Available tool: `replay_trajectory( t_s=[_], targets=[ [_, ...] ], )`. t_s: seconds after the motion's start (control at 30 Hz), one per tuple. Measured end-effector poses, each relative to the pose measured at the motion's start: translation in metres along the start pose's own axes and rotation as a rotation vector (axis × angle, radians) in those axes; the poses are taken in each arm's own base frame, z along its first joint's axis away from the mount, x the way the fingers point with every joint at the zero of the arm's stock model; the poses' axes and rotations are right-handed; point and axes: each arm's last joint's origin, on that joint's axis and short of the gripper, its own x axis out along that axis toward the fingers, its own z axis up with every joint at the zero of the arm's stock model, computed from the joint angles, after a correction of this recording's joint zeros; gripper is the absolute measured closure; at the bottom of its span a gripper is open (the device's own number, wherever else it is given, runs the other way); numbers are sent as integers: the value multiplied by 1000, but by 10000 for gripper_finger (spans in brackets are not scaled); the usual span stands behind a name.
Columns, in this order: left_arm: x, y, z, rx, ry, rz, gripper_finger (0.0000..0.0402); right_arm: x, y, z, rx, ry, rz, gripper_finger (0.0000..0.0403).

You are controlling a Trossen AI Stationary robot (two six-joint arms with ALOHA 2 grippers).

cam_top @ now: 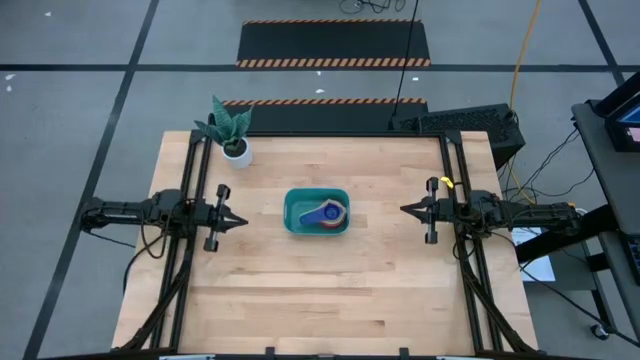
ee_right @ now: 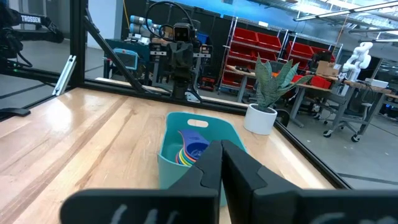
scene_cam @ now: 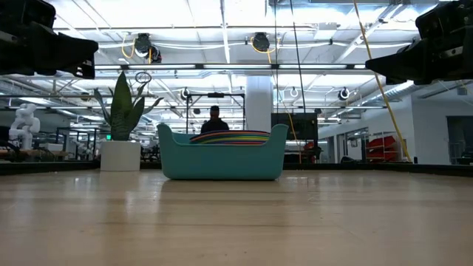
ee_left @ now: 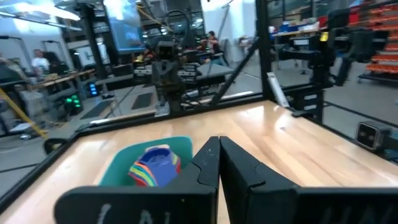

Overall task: Nest measuring cups in basket
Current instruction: Return to Home Position

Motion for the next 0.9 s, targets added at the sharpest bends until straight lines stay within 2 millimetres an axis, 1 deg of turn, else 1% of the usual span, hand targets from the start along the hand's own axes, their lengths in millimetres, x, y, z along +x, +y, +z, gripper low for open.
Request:
replay_trajectory(
  t_s=[0.23, 0.47, 0.9],
  targets=[
    [0, -1, -2, 9, 13, -21, 392, 0, 0, 0, 0, 0, 0, 403],
    [0, 0, -1, -94, 14, 4, 392, 0, 0, 0, 1, 0, 0, 403],
    [0, 0, -1, -85, 15, 5, 392, 0, 0, 0, 0, 0, 0, 403]
  ],
)
